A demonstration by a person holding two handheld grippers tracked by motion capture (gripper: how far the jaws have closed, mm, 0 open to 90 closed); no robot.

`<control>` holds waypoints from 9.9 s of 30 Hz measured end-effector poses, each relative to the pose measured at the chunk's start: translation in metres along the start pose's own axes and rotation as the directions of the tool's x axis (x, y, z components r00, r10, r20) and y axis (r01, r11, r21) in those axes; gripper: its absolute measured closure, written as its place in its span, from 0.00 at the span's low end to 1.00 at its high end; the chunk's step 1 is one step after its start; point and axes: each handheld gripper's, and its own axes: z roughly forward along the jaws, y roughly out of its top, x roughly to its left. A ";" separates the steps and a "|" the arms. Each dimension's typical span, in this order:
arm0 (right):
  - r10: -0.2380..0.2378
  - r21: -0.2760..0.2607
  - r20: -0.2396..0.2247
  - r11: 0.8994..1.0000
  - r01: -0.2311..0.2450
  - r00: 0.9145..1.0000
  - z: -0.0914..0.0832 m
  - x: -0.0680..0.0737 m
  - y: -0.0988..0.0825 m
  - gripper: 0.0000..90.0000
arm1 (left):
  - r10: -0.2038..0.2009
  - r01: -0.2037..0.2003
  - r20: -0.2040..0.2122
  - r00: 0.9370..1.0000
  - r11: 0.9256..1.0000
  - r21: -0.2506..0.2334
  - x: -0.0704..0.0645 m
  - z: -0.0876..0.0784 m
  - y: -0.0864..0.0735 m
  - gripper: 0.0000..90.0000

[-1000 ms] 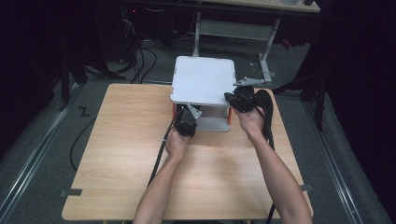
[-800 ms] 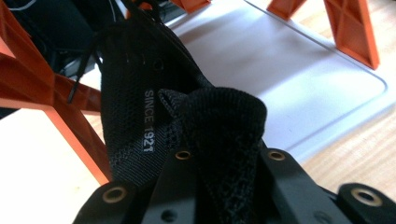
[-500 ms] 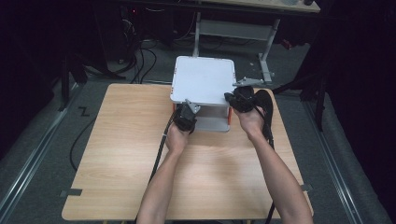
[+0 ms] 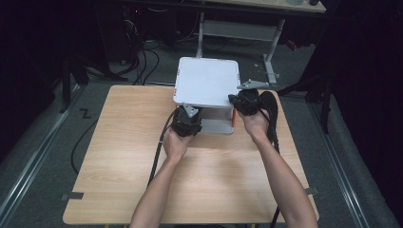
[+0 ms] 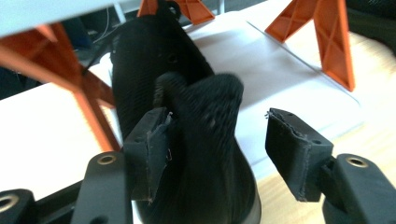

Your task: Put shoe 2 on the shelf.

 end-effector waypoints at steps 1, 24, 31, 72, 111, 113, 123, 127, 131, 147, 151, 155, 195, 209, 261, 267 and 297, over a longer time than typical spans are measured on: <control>0.000 -0.004 0.001 1.000 0.000 1.000 0.000 0.000 0.000 1.00 | -0.004 0.004 0.004 1.000 1.000 -0.009 0.002 -0.005 -0.002 0.44; 0.003 -0.097 -0.034 0.995 -0.006 0.999 -0.046 0.005 -0.030 0.61 | -0.145 0.148 -0.047 0.988 0.986 0.072 0.062 -0.086 -0.104 0.40; 0.002 -0.093 0.025 0.996 0.001 1.000 -0.074 -0.010 -0.054 0.57 | -0.172 0.184 -0.102 0.980 0.974 0.131 0.075 -0.086 -0.129 0.39; 0.190 0.220 0.094 0.953 -0.207 0.977 0.008 -0.081 -0.133 0.94 | -0.191 0.209 -0.115 0.975 0.963 0.171 0.082 -0.082 -0.141 0.33; 0.021 0.098 -0.026 0.995 -0.018 0.999 -0.113 0.018 -0.176 0.95 | -0.222 0.229 -0.065 0.973 0.963 0.142 0.079 -0.082 -0.129 0.26; 0.016 0.091 -0.042 0.996 -0.012 0.999 -0.117 0.026 -0.181 0.95 | -0.220 0.226 -0.057 0.974 0.964 0.140 0.079 -0.083 -0.125 0.26; -0.037 0.076 -0.123 0.996 0.047 0.992 -0.128 0.061 -0.183 0.95 | -0.222 0.222 -0.015 0.975 0.970 0.096 0.080 -0.088 -0.093 0.26; -0.070 0.061 -0.172 0.995 0.082 0.983 -0.128 0.076 -0.174 0.95 | -0.227 0.225 0.028 0.974 0.973 0.058 0.082 -0.092 -0.061 0.26; -0.092 0.052 -0.198 0.993 0.104 0.976 -0.120 0.083 -0.166 0.95 | -0.201 0.200 0.050 0.978 0.980 0.021 0.079 -0.094 -0.034 0.26; -0.070 0.065 -0.200 0.994 0.085 0.977 -0.074 0.090 -0.131 0.95 | -0.195 0.199 0.065 0.979 0.979 -0.051 0.074 -0.072 0.061 0.30; -0.052 0.083 -0.184 0.994 0.068 0.982 -0.058 0.089 -0.123 0.95 | -0.196 0.197 0.045 0.980 0.980 -0.021 0.071 -0.055 0.072 0.32; -0.053 0.095 -0.166 0.993 0.069 0.985 -0.046 0.091 -0.116 0.95 | -0.217 0.217 0.037 0.975 0.976 0.002 0.070 -0.043 0.077 0.33; -0.001 0.111 -0.031 0.994 0.004 1.000 0.046 0.059 -0.080 0.65 | -0.208 0.206 0.038 0.977 0.978 0.041 0.067 -0.032 0.073 0.47; 0.028 -0.009 -0.049 1.000 -0.028 0.998 0.001 0.048 -0.086 0.47 | -0.212 0.211 0.036 0.977 0.977 0.038 0.067 -0.032 0.072 0.48; 0.096 0.103 0.023 0.990 -0.098 0.995 0.035 0.034 -0.097 0.56 | -0.217 0.217 0.021 0.976 0.976 0.011 0.066 -0.034 0.070 0.51; 0.081 0.060 -0.021 0.995 -0.080 0.996 0.016 0.033 -0.092 0.63 | -0.228 0.228 0.030 0.973 0.973 0.020 0.070 -0.036 0.069 0.48; 0.143 -0.100 -0.048 0.984 -0.147 0.989 -0.054 0.002 -0.100 0.61 | -0.168 0.172 0.052 0.984 0.981 -0.089 0.079 -0.094 0.035 0.34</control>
